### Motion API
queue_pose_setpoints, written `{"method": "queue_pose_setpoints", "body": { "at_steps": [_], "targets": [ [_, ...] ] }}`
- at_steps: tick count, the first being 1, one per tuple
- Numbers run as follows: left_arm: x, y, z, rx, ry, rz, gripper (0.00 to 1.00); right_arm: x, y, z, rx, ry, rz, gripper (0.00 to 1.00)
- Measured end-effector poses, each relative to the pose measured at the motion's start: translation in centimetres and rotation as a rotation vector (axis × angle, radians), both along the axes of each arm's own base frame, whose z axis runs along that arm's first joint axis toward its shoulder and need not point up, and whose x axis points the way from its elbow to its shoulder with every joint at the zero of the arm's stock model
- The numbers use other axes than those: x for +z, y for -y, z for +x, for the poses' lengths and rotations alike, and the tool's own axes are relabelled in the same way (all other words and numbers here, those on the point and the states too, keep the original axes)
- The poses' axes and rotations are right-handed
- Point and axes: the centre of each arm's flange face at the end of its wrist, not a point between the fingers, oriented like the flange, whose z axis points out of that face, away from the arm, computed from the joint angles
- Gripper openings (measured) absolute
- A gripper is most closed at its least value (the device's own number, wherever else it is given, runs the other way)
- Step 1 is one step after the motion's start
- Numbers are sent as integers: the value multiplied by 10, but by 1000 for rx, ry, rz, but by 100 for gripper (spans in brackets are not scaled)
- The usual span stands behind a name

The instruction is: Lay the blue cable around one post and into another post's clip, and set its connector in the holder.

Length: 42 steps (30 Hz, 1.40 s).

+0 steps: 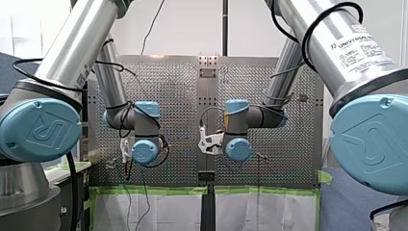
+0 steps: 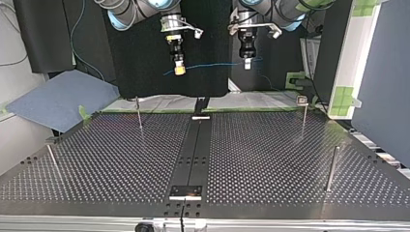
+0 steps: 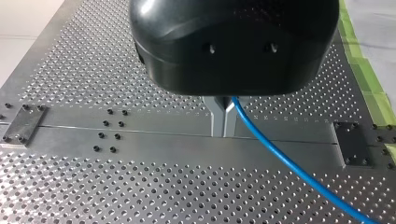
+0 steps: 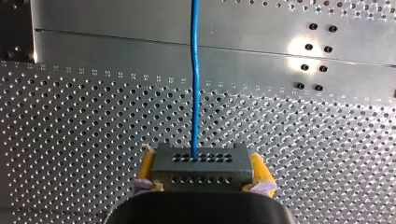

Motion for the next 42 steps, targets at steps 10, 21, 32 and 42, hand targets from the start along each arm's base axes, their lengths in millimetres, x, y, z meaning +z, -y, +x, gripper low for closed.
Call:
{"method": "queue_pose_setpoints", "body": {
  "at_steps": [10,21,32,42],
  "targets": [
    [-10,-8,-8,10,-31,25,2,0,0,0,0,-1,1,0],
    [-11,-9,-8,11,-33,26,2,0,0,0,0,-1,1,0],
    [-11,-9,-8,11,-33,26,2,-12,-12,19,56,-9,38,0],
    [-11,-9,-8,11,-33,26,2,-44,-24,42,102,-75,103,0]
  ]
}}
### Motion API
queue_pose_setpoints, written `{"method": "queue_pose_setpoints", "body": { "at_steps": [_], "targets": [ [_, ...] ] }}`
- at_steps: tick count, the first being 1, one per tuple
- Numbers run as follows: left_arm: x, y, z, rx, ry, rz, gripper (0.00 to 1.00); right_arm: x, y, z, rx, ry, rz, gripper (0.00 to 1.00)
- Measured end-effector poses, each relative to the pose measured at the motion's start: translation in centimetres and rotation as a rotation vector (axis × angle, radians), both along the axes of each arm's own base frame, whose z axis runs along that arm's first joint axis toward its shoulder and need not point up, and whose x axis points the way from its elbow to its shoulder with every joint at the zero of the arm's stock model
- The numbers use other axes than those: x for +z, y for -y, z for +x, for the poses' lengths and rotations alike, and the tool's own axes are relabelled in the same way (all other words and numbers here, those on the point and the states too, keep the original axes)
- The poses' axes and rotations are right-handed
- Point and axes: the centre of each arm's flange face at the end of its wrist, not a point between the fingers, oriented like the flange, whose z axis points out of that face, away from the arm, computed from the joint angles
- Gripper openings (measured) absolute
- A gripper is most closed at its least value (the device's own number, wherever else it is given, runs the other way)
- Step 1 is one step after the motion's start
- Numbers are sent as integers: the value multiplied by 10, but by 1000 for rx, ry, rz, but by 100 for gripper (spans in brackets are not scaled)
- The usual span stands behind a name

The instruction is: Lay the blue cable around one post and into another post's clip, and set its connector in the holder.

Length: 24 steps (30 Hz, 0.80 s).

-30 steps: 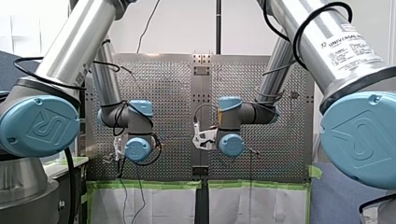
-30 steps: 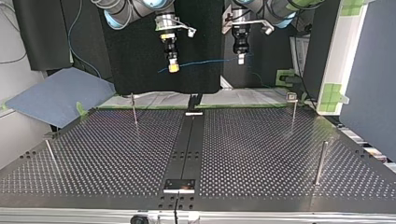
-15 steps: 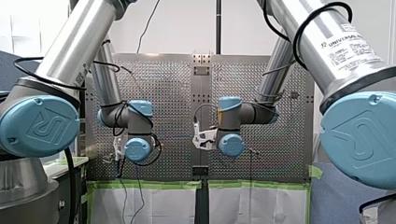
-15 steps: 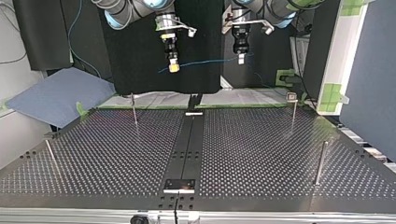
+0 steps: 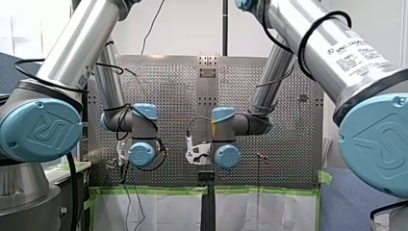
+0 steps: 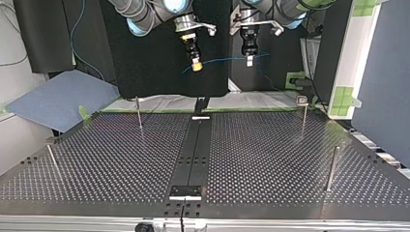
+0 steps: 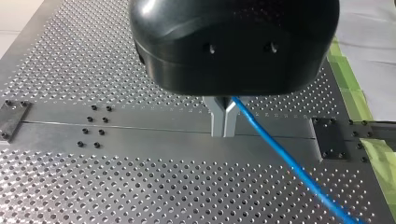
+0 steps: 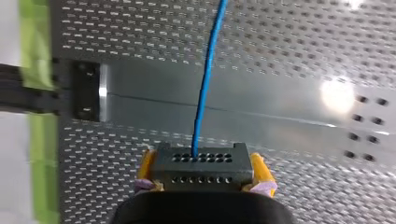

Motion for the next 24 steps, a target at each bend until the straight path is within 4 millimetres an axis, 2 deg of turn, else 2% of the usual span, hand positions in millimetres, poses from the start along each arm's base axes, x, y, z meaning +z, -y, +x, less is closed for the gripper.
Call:
{"method": "queue_pose_setpoints", "body": {
  "at_steps": [6,11,15,24],
  "targets": [
    [0,0,0,0,0,0,2,-34,-7,-8,1,-82,68,0],
    [-1,1,5,-2,7,-13,2,-46,-11,-15,-4,-121,103,0],
    [-4,6,14,-19,15,-43,2,-39,-8,-19,-33,-106,112,0],
    [-2,9,23,-26,8,-89,2,-5,-2,-24,-82,-46,147,0]
  ]
}}
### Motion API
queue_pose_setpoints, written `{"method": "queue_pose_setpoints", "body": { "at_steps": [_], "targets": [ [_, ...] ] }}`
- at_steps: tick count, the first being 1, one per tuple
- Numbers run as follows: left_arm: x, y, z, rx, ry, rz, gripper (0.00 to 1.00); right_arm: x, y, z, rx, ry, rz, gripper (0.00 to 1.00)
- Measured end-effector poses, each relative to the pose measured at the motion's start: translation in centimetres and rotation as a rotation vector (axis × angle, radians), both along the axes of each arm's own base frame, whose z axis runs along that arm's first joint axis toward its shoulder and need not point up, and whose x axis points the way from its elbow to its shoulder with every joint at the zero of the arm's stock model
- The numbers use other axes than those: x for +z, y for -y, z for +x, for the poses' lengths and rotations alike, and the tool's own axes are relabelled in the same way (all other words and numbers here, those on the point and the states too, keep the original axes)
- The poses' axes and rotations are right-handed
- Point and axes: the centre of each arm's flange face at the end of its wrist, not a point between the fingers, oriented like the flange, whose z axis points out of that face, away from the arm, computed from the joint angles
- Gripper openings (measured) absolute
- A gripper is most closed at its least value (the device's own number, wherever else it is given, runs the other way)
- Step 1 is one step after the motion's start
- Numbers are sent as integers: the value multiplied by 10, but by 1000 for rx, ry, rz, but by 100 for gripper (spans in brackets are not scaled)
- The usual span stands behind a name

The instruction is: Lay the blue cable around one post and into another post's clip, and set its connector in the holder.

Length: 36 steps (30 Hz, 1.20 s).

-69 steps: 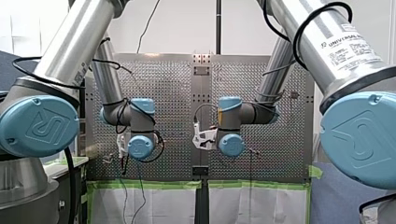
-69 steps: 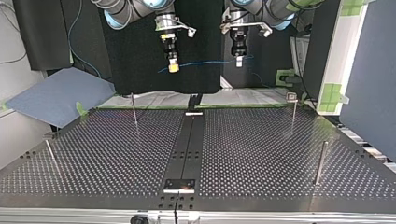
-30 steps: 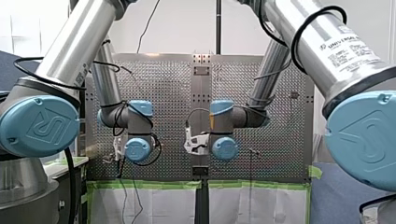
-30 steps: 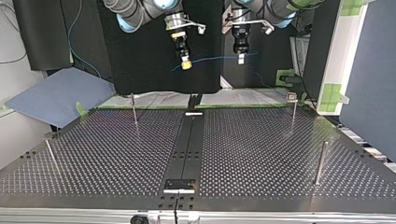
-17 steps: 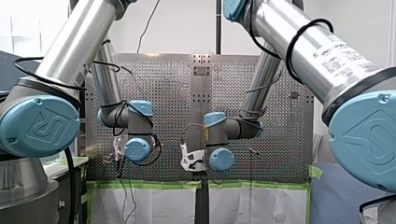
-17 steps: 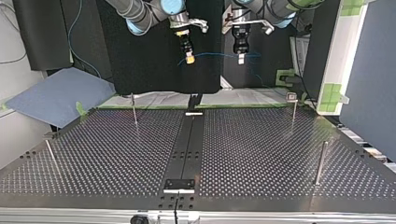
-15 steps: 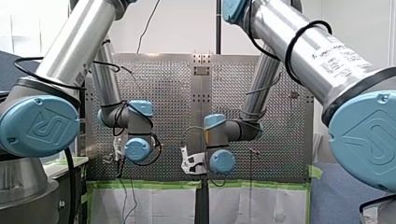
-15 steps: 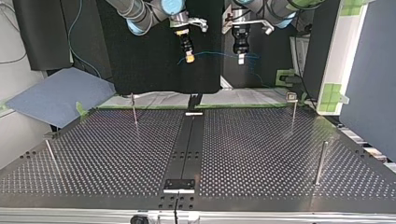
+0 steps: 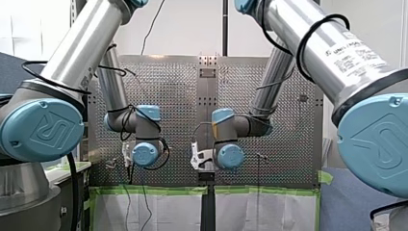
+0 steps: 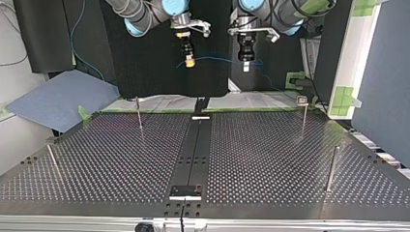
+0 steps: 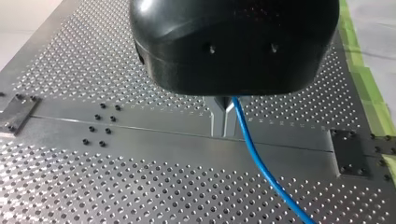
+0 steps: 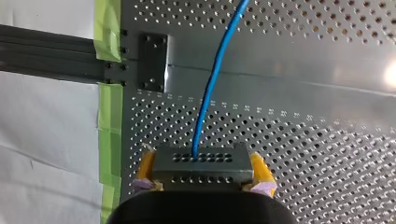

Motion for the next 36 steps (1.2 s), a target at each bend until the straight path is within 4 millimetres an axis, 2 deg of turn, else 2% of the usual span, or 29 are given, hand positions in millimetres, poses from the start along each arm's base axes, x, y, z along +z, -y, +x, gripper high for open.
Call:
{"method": "queue_pose_setpoints", "body": {
  "at_steps": [9,22,31,36],
  "targets": [
    [7,-6,14,54,-16,-36,2,39,12,-4,-9,51,-2,0],
    [46,-17,23,85,16,-114,2,95,37,-15,-54,124,-56,0],
    [75,-19,41,96,50,-162,2,134,48,-20,-60,177,-102,0],
    [82,-19,50,84,37,-201,2,166,59,-20,-45,218,-127,0]
  ]
}}
